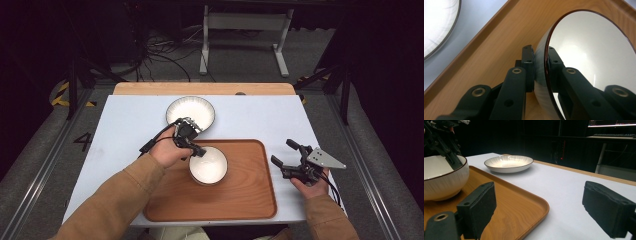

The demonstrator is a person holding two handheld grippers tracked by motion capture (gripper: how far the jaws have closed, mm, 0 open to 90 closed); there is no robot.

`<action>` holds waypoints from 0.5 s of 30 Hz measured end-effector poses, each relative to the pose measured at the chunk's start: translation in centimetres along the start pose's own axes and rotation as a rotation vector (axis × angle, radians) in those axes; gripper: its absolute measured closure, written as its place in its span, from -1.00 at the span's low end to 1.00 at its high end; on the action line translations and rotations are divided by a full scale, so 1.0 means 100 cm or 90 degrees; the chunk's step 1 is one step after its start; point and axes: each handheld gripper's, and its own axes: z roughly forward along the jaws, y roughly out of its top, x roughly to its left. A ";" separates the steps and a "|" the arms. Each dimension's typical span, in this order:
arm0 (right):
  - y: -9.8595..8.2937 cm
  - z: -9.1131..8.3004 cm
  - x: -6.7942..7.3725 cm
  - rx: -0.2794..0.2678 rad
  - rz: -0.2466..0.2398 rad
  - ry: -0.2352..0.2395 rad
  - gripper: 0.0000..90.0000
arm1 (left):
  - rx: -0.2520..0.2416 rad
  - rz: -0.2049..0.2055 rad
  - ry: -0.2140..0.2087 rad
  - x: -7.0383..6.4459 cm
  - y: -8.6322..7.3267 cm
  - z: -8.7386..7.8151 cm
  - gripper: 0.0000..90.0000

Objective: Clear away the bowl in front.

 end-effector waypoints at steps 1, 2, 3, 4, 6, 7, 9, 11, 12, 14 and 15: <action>0.000 0.000 0.000 0.000 0.001 0.001 -0.72 | 0.001 0.001 0.000 0.000 0.000 0.000 0.79; 0.000 0.000 0.000 0.000 0.001 0.000 -0.72 | 0.001 0.002 -0.002 0.000 0.000 0.001 0.79; 0.000 0.000 0.000 0.000 0.001 0.000 -0.72 | 0.002 0.004 0.000 0.000 0.000 0.001 0.79; 0.000 0.000 0.000 0.000 0.001 0.000 -0.72 | 0.002 0.003 -0.002 0.000 0.000 0.001 0.79; 0.000 0.000 0.000 0.000 0.001 0.000 -0.72 | 0.002 0.001 -0.004 0.000 0.001 0.002 0.79; 0.000 0.000 0.000 0.000 0.001 0.000 -0.72 | 0.002 -0.001 -0.003 0.001 0.000 0.002 0.79; 0.000 0.000 0.000 0.000 0.001 0.000 -0.72 | 0.004 -0.007 -0.005 0.001 0.000 0.003 0.79; 0.000 0.000 0.000 0.000 0.001 0.000 -0.72 | 0.005 -0.010 -0.006 0.001 0.000 0.003 0.79; 0.000 0.000 0.000 0.000 0.001 0.000 -0.72 | 0.003 -0.006 -0.007 0.001 0.000 0.003 0.79; 0.000 0.000 0.000 0.000 0.001 0.000 -0.72 | 0.003 0.001 -0.007 0.002 0.001 0.003 0.79; 0.000 0.000 0.000 0.000 0.001 0.000 -0.72 | 0.003 0.001 -0.007 0.002 0.001 0.003 0.79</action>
